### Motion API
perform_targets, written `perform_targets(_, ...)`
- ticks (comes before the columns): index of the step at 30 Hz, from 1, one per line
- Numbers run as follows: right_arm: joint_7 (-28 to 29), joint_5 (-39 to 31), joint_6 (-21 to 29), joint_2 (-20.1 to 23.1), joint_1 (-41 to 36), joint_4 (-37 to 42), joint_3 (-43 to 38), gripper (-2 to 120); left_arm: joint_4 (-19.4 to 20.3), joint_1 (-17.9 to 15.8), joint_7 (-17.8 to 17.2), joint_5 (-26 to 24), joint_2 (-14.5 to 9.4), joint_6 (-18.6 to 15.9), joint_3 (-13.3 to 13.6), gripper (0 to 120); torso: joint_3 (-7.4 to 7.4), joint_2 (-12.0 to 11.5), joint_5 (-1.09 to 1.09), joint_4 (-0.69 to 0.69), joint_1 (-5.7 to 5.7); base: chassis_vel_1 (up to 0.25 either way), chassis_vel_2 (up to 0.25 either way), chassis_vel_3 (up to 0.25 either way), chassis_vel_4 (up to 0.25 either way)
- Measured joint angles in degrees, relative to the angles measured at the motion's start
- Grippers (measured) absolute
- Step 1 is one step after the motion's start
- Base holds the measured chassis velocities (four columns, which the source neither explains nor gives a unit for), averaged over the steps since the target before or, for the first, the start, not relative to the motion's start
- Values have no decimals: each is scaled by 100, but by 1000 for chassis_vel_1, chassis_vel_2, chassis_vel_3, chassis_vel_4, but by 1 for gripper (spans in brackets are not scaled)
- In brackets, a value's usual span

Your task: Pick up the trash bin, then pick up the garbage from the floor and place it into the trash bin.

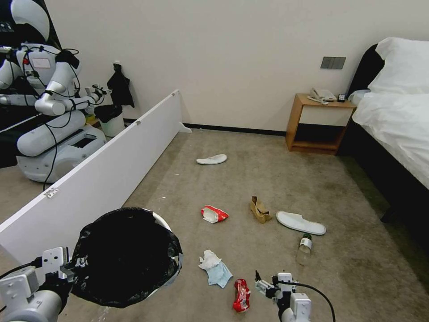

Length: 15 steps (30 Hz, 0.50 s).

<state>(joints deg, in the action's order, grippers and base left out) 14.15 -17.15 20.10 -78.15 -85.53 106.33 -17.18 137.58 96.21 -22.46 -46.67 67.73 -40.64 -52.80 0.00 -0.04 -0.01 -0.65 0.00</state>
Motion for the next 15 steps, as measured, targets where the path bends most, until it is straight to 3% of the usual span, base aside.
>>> perform_targets(15,39,-278,549,-124,408,-713,458,100,24,12,6,3,-13,-18,27,3,0,0,0,0,0,0,0,0,0)
